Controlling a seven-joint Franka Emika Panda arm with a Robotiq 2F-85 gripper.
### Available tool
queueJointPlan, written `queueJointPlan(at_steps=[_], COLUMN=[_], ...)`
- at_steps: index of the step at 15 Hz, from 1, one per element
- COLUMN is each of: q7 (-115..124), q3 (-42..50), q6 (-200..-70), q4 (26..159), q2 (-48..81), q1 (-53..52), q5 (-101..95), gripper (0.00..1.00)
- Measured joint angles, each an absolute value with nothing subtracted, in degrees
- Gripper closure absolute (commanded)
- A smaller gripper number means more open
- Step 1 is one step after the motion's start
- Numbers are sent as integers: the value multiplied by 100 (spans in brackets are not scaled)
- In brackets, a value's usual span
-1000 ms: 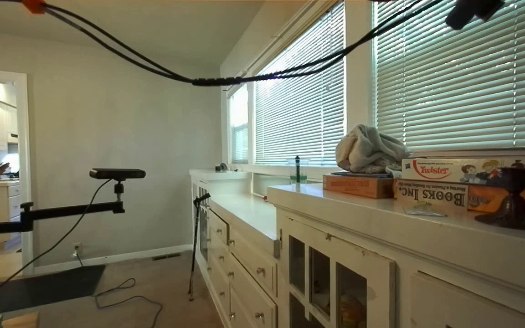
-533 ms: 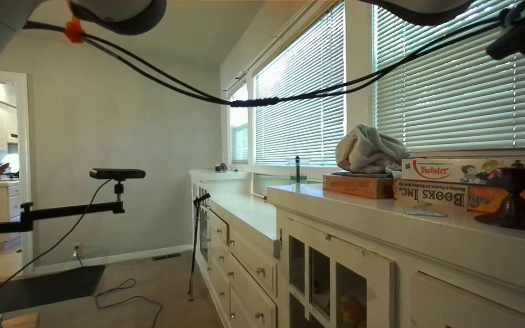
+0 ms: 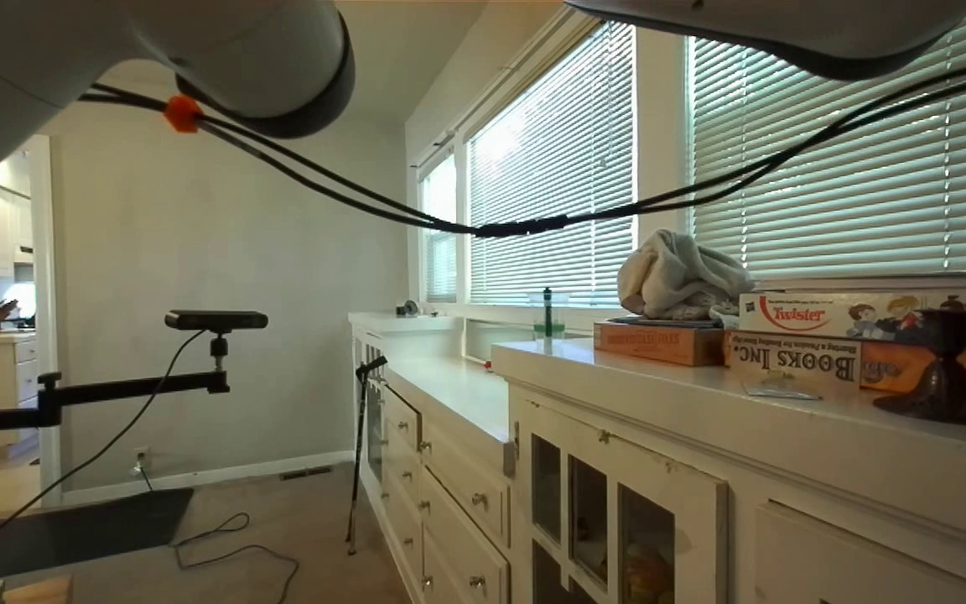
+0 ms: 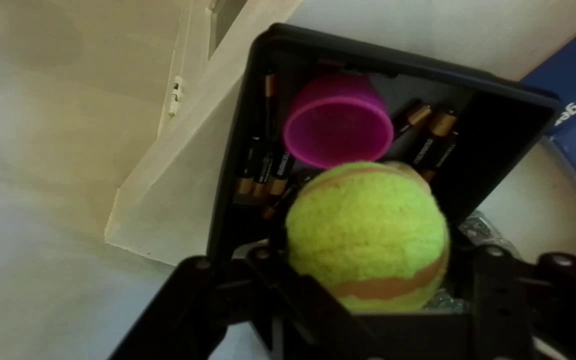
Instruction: Place the tennis ball in the black tub on the right side
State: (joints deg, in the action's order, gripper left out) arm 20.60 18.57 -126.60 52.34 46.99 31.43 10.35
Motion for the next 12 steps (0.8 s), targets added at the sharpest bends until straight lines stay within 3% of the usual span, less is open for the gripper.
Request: queueJointPlan(at_steps=[6,7,10,12], q7=[1842,1792,1721,1715], q3=[1529,1491,1357,1268], q6=[-12852,-12854,-12846,-12824], q4=[4554,4460,4234,4083], q2=[5321,5410,5641,5745], q1=[3200,3220,3302,3357], q5=[1006,1006,1006,1006], gripper=[59,13,0,0])
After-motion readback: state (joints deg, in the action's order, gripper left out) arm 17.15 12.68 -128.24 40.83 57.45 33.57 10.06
